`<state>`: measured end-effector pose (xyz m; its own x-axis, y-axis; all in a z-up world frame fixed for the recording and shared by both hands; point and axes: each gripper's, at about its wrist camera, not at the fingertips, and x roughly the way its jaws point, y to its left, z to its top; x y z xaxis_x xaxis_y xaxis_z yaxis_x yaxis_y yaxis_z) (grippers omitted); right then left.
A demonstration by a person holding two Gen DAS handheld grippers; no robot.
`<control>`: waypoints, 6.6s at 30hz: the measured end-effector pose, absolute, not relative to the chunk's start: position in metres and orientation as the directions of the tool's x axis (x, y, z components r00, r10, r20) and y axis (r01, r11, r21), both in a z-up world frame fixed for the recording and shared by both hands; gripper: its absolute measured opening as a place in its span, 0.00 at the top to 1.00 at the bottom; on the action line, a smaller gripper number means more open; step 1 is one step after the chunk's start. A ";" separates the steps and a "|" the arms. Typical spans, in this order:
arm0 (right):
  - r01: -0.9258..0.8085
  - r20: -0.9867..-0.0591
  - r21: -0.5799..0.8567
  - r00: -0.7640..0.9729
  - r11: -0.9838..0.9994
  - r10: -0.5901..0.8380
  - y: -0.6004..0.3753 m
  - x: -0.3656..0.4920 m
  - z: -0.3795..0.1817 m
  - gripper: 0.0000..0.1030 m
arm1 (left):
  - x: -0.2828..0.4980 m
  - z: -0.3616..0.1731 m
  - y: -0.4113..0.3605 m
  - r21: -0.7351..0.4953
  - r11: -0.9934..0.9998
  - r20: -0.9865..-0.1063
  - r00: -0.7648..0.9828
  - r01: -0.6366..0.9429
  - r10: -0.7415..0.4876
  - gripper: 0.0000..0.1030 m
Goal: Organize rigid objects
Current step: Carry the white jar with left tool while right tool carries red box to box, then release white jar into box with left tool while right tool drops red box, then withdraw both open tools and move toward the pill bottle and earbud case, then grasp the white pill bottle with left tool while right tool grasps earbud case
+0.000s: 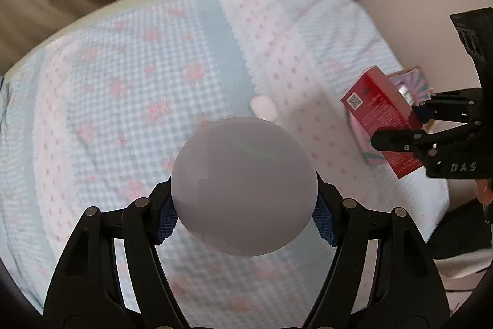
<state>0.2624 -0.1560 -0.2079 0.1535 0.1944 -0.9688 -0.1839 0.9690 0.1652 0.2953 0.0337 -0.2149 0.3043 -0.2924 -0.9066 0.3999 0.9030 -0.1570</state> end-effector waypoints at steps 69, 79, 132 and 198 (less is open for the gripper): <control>0.177 -0.985 0.149 0.112 0.973 0.131 -0.581 0.222 -0.306 0.62 | 0.262 -0.345 -0.383 -0.072 0.907 -0.996 0.010 0.414 -0.084 0.33; 0.138 -0.980 0.142 0.158 0.980 0.119 -0.577 0.228 -0.312 0.44 | 0.264 -0.327 -0.385 -0.120 0.899 -0.988 0.041 0.422 -0.151 0.00; -0.111 -0.874 0.071 0.471 0.991 0.115 -0.345 0.129 -0.087 0.00 | 0.131 -0.134 -0.107 -0.101 0.991 -0.892 0.432 0.091 -0.131 0.00; -0.222 -0.986 0.019 0.155 0.975 0.054 -0.130 0.384 -0.413 0.60 | 0.228 -0.444 0.030 -0.215 0.603 -0.960 0.279 -0.768 0.014 0.49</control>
